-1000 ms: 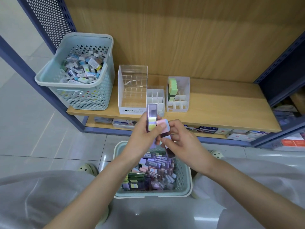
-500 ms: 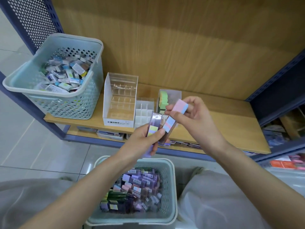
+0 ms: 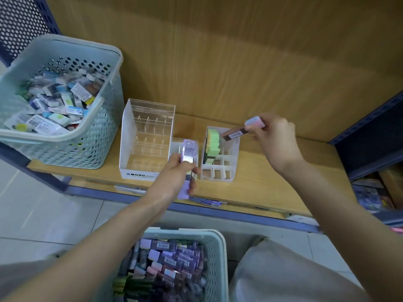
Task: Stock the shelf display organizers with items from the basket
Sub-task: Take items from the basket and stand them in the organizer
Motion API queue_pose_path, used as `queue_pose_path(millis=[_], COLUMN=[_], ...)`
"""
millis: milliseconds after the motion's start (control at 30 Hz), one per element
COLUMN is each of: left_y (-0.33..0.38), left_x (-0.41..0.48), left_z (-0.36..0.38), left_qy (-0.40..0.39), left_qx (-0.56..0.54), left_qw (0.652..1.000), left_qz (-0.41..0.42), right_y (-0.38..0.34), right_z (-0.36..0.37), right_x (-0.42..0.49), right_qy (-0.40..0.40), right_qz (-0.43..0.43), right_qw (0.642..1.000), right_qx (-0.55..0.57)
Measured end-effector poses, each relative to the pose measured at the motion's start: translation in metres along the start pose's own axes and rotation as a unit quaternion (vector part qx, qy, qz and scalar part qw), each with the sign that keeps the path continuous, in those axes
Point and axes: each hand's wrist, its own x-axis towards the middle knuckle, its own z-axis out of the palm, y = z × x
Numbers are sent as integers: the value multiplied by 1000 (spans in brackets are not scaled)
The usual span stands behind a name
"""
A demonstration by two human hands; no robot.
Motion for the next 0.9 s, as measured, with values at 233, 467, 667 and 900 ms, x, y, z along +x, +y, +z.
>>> queue_pose_path(millis=[233,467,667,900], left_y=[1,-7,-11,-8], left_x=[21,31,36,41], left_z=[-4,-9,-9,-16], left_qy=[-23,-37,-8,-12], left_qx=[60,100,95,215], left_qw=[996,992,995,973], left_qz=[65,74,17,83], right_y=[34,54,66,59], right_z=[43,71,81,84], right_x=[42,49,44,36], right_qy=[-96,-108,-105,-65], right_qz=[15,-20,-35,-42], right_qw=[989,984,976,978], right_qx=[-109,-137,-186,-194])
